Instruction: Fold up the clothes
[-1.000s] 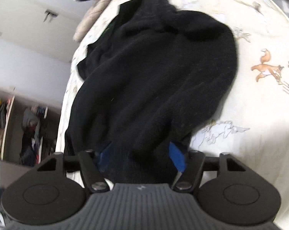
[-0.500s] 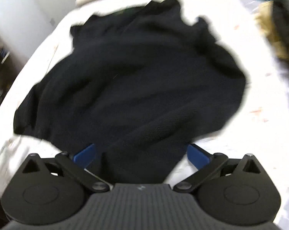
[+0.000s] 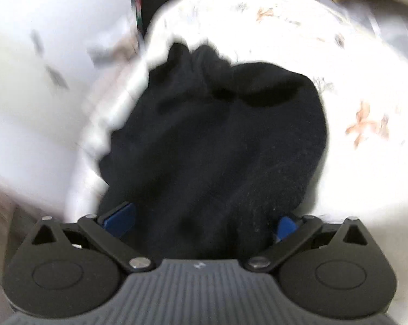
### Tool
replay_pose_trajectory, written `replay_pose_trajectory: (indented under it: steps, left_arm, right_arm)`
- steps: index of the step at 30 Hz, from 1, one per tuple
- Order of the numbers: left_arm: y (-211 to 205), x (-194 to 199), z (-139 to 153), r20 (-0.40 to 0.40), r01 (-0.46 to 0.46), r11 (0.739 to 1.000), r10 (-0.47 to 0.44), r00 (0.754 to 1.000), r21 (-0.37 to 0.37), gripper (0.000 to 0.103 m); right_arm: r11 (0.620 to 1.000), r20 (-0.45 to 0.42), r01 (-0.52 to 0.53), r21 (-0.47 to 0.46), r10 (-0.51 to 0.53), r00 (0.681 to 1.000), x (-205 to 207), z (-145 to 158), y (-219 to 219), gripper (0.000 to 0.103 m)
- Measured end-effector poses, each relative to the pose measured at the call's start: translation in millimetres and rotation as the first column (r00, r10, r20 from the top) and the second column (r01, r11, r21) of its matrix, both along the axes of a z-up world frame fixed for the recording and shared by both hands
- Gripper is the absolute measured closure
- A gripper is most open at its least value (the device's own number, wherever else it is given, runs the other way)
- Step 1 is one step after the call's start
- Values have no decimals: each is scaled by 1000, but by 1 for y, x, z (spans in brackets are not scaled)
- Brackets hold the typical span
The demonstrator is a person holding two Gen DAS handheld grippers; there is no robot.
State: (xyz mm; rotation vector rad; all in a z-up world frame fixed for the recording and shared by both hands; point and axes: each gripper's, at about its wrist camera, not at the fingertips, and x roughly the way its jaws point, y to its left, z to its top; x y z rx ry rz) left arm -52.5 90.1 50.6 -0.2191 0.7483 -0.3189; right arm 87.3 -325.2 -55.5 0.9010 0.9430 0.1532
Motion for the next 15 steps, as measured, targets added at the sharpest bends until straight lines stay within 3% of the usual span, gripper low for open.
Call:
replay_pose_trajectory:
  steps: [1,3,6,8,10,12,15]
  left_arm:
    - [0,1,-1,-7,-1,1000,1,1000,-1,65]
    - [-1,1,-2,-14,1,1000,-1,1000,-1,65]
    - [-1,-2,1,-4,2,1000,-2,1000,-3,65]
    - [0,-1,4,2,-2,1000,2,1000,-10,65]
    - [1,0,5,3,-9,1000,9,1000,-13,65]
    - [4,2,5,-11,-23,999,22,1000,-33,65]
    - [10,5,2,-33,-50,996,48,998,-73,65]
  right_arm:
    - [996,-5,-46,-78,46,999,2,4,5,59]
    - [969,-27,-133,-210,130,991,5,13,18,82]
    - [985,-38,-105,-140,100,994,6,8,20,86]
    - [987,-33,-73,-142,69,997,5,9,20,88]
    - [964,24,-107,-242,117,993,-2,29,34,89]
    - [956,94,-156,-249,184,979,-15,45,37,89]
    - [964,165,-226,-137,248,955,-13,58,32,89]
